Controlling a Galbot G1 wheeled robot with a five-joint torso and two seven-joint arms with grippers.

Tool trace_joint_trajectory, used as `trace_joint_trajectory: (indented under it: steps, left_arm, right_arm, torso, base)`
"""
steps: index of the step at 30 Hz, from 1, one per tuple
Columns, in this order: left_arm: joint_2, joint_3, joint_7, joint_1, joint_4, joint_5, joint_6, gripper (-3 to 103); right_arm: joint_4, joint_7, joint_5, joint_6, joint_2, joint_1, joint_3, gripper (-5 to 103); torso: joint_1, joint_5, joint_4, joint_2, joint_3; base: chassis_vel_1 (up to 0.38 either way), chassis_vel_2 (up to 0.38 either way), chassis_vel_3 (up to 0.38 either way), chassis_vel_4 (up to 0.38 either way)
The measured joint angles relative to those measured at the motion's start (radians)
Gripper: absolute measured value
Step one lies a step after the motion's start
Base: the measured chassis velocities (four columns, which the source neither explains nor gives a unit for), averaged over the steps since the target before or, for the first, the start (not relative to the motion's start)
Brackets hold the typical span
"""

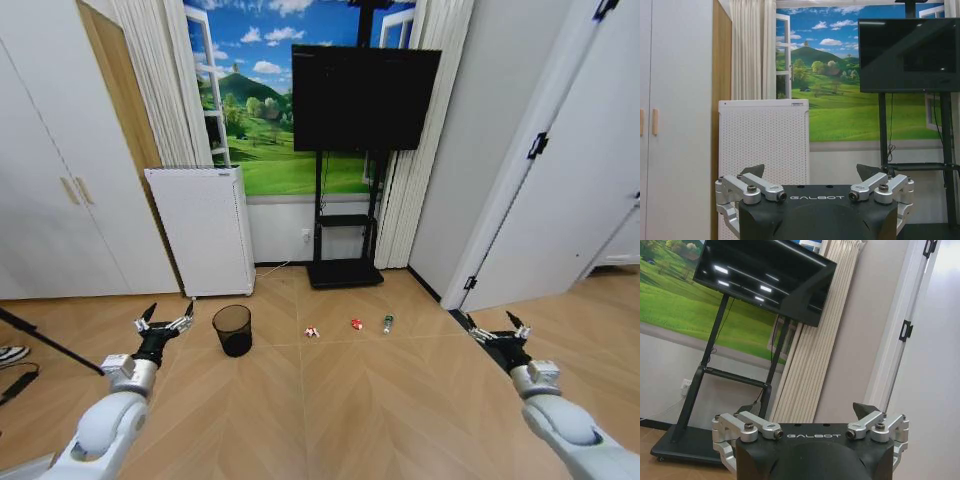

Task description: Pick up the trash bin and place the garbage on the floor into it.

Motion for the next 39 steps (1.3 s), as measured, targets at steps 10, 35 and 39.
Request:
trace_joint_trajectory:
  steps: [10, 35, 39]
  left_arm:
    - [-0.001, -0.002, 0.000, 0.004, -0.004, -0.002, 0.006, 100]
    - [-0.005, -0.002, 0.002, 0.001, -0.004, 0.001, 0.007, 100]
    - [-0.006, -0.001, 0.003, 0.001, -0.004, 0.001, 0.008, 100]
  right_arm:
    - [-0.006, -0.004, -0.004, 0.004, 0.002, 0.000, 0.001, 100]
    - [-0.022, -0.060, 0.023, 0.023, 0.014, 0.011, 0.000, 100]
    - [-0.023, -0.060, 0.023, 0.023, 0.013, 0.011, 0.000, 100]
  torso:
    - [0.000, -0.0001, 0.0000, 0.000, 0.000]
    - [0.000, 0.0000, 0.0001, 0.000, 0.000]
    - [0.000, 0.0002, 0.0001, 0.000, 0.000]
  base:
    - [0.000, 0.000, 0.000, 0.000]
    - [-0.024, 0.034, 0.025, -0.036]
    - [-0.185, 0.172, 0.200, -0.185]
